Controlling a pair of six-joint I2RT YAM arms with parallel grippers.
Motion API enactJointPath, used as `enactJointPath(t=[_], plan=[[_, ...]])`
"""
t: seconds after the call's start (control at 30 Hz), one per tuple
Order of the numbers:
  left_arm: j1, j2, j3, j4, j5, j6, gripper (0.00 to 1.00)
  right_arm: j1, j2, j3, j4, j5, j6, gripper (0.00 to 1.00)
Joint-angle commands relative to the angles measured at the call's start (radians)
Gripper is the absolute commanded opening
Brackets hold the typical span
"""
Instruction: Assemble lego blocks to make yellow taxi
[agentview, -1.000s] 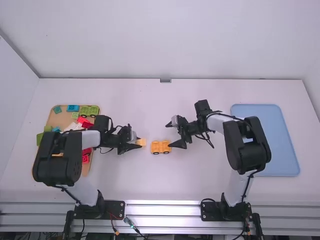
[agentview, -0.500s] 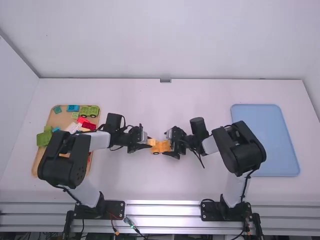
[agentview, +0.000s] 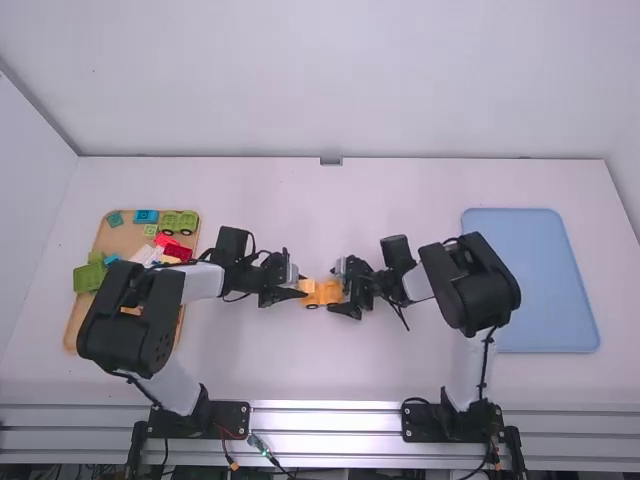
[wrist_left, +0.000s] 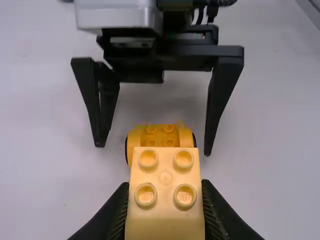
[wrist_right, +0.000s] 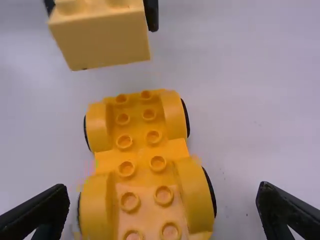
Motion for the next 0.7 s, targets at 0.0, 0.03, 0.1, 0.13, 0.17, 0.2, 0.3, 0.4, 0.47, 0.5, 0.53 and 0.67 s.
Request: enactJointPath(t=[0.0, 0.03, 0.1, 0.13, 0.17, 0.2, 0.3, 0.4, 0.47, 0.5, 0.53, 0.67], plan=[[-0.011, -0.013, -0.006, -0.007, 0.005, -0.006, 0.13, 0.005, 0.038, 0.026, 0.002, -0.048, -0.016, 0.99], [-0.014, -0.012, -0.006, -0.006, -0.005, -0.006, 0.13, 0.006, 0.041, 0.028, 0.001, -0.048, -0.016, 0.99], [-0.025, 0.0, -0.006, 0.006, -0.02, -0.006, 0.13, 0.015, 0.043, 0.031, -0.004, -0.048, -0.013, 0.99], [-0.03, 0.008, -0.006, 0.015, -0.025, -0.006, 0.13, 0.017, 0.043, 0.03, 0.002, -0.048, -0.011, 0.99], [-0.035, 0.014, -0.006, 0.021, -0.028, -0.009, 0.13, 0.016, 0.043, 0.03, 0.002, -0.048, -0.011, 0.99], [-0.048, 0.032, -0.006, 0.045, -0.034, -0.025, 0.1, 0.015, 0.043, 0.03, 0.003, -0.048, -0.012, 1.0], [-0.063, 0.076, -0.006, 0.123, -0.031, -0.089, 0.1, 0.018, 0.043, 0.031, 0.008, -0.047, -0.012, 0.98], [-0.059, 0.105, -0.006, 0.176, -0.03, -0.142, 0.1, 0.015, 0.043, 0.03, 0.006, -0.047, -0.012, 0.95], [-0.057, 0.113, -0.006, 0.177, -0.031, -0.146, 0.12, 0.016, 0.043, 0.03, 0.003, -0.048, -0.012, 0.91], [-0.057, 0.113, -0.006, 0.169, -0.032, -0.144, 0.11, 0.015, 0.043, 0.03, 0.003, -0.047, -0.012, 0.9], [-0.057, 0.113, -0.006, 0.162, -0.035, -0.145, 0.12, 0.016, 0.043, 0.03, 0.003, -0.047, -0.012, 0.89], [-0.057, 0.12, -0.006, 0.144, -0.035, -0.143, 0.12, 0.016, 0.043, 0.03, 0.003, -0.047, -0.012, 0.8]])
